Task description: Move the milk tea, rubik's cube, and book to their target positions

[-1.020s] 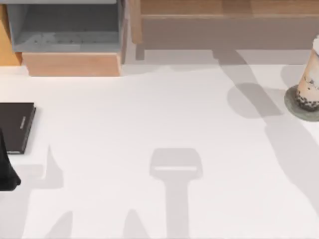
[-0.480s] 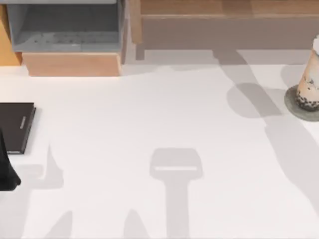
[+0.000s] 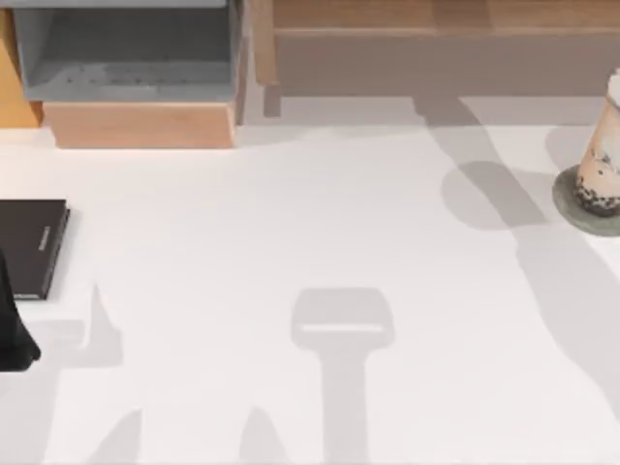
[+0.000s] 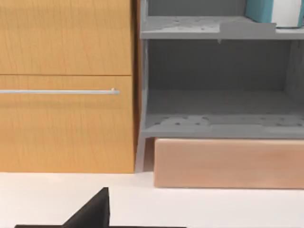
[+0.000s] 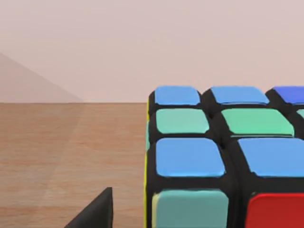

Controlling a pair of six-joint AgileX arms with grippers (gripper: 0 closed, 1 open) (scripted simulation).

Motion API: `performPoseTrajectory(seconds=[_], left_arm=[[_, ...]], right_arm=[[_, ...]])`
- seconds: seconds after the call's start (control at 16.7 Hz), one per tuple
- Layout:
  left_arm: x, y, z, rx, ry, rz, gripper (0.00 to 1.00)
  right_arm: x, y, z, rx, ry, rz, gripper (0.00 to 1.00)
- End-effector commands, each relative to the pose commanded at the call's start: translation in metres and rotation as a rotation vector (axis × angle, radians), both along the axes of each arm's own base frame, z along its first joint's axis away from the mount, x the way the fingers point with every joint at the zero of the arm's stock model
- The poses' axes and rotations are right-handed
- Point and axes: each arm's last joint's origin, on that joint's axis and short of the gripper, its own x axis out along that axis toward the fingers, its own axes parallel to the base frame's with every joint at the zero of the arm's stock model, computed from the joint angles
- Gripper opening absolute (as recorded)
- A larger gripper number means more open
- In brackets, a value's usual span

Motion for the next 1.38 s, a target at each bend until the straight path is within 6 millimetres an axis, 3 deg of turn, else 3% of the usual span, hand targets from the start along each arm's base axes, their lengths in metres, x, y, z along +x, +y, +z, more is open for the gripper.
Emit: performPoseTrajectory(seconds=[0.36,0.6,0.84,1.08,1.38], left_arm=[[0.0,0.0,0.0,0.0,0.0,0.0,1.0],[0.0,0.0,0.0,0.0,0.0,0.0,1.0],[0.0,0.0,0.0,0.0,0.0,0.0,1.0],[0.0,0.0,0.0,0.0,0.0,0.0,1.0],[0.0,0.0,0.0,0.0,0.0,0.0,1.0]], right_arm=[[-0.025,0.0,-0.002,-0.003,0.008,-0.001,1.0],[-0.023,-0.002,-0.003,-0.004,0.01,-0.005,1.0],[-0.04,-0.017,0.003,-0.006,0.012,-0.001,1.0],[-0.085,-0.052,0.012,-0.008,0.011,0.001,1.0],[-0.17,-0.105,0.001,-0.009,0.011,0.001,1.0]])
